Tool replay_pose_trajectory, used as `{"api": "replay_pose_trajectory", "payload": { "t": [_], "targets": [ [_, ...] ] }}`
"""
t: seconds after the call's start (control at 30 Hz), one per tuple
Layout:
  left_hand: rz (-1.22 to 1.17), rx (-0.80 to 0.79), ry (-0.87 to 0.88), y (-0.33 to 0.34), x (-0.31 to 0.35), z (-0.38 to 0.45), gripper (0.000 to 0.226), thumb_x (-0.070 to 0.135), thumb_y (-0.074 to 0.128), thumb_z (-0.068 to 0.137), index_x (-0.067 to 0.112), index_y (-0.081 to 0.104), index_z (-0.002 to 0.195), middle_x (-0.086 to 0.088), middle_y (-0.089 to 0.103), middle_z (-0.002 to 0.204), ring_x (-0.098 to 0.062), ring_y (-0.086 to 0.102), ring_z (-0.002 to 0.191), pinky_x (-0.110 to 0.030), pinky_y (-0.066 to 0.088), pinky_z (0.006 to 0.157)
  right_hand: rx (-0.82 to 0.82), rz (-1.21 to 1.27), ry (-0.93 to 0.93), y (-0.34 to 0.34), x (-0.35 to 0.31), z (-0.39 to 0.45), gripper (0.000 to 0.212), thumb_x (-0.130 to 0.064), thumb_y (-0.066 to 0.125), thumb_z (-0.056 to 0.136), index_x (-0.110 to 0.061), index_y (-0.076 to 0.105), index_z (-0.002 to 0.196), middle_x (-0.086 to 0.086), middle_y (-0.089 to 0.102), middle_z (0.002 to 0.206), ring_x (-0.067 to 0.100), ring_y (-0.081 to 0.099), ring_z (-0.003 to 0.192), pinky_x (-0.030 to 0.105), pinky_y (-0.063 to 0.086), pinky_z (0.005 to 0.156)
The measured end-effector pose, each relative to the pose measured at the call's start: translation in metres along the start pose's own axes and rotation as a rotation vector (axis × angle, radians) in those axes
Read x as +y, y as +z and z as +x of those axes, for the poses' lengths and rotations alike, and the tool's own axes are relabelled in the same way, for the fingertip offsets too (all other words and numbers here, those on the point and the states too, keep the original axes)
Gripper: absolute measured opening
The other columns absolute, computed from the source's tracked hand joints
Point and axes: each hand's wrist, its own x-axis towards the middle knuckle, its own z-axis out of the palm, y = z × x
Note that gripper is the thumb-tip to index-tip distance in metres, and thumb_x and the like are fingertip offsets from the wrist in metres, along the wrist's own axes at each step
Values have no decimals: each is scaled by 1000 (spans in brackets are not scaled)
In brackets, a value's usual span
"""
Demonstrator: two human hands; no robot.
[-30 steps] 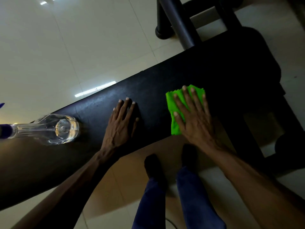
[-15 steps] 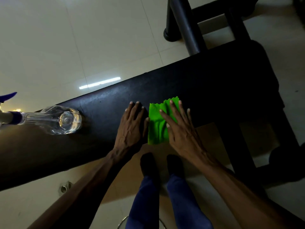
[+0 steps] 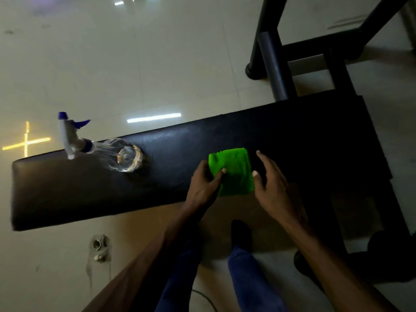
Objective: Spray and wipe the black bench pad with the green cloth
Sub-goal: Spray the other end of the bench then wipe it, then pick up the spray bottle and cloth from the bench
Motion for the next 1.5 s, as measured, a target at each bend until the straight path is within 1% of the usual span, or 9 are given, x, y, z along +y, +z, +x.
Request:
{"api": "replay_pose_trajectory", "payload": {
  "t": [0.07, 0.2, 0.47, 0.6, 0.8, 0.97, 1.13, 1.37, 1.5],
  "targets": [
    [-124, -6, 15, -22, -2, -18, 30, 43, 74, 82, 25, 63, 103, -5, 76, 104, -24, 73, 100, -50, 60, 87, -20, 77, 19, 7, -18, 2, 53, -15, 53, 107, -22, 41, 158, 6, 45, 161, 25, 46, 147, 47, 45, 117],
    [-157, 131, -27, -81, -9, -39, 23, 39, 78, 80, 23, 69, 94, -5, 77, 89, -21, 74, 84, -45, 60, 74, -68, 164, 42, 24, -69, 9, 47, -16, 50, 109, -22, 44, 156, 4, 49, 157, 11, 48, 138, 30, 45, 104],
    [-272, 236, -118, -216, -23, -66, 26, 22, 76, 90, 8, 73, 112, -12, 79, 99, -28, 76, 94, -44, 62, 82, -190, 146, -2, 114, -160, 15, 41, -25, 58, 106, -20, 54, 147, 3, 57, 147, 13, 55, 131, 45, 54, 108],
    [-318, 248, -133, -282, -24, -75, 25, 17, 70, 93, 5, 72, 114, -10, 79, 97, -22, 77, 89, -26, 59, 65, -275, 183, 14, 166, -204, 12, 54, -33, 67, 101, -22, 49, 151, 1, 52, 154, 13, 51, 137, 45, 53, 111],
    [-312, 271, -128, -353, -27, -71, 13, 17, 69, 94, 13, 75, 104, -4, 80, 87, -19, 76, 81, -27, 60, 60, -318, 166, 38, 218, -242, 18, 80, -43, 79, 90, -28, 38, 157, 0, 41, 160, 17, 46, 144, 41, 46, 116],
    [-320, 285, -131, -378, -32, -54, 11, 14, 70, 93, 14, 75, 102, -4, 80, 87, -18, 77, 81, -26, 61, 65, -288, 91, 39, 243, -244, 28, 102, -34, 88, 84, -22, 27, 164, 1, 28, 168, 16, 37, 150, 22, 32, 112],
    [-253, 255, -126, -382, -33, -39, 17, 14, 70, 93, 9, 75, 108, -9, 80, 93, -21, 77, 86, -32, 63, 71, -228, 20, 9, 267, -238, 41, 121, -39, 97, 70, -21, 24, 165, 5, 31, 167, 25, 39, 151, 42, 43, 119],
    [-150, 224, -87, -390, -19, -18, 21, 15, 71, 92, 3, 75, 109, -7, 80, 92, -20, 76, 88, -30, 62, 72, -117, 15, -30, 268, -241, 48, 92, -25, 96, 66, -12, 53, 146, 10, 59, 140, 29, 60, 127, 47, 55, 105],
    [-76, 148, -29, -392, 1, -14, 20, 14, 70, 93, 1, 75, 108, -4, 79, 92, -13, 75, 85, -24, 59, 70, -56, 62, -12, 247, -245, 35, 86, -22, 98, 65, -8, 58, 139, 8, 64, 132, 18, 62, 115, 31, 54, 95]
  ]
}}
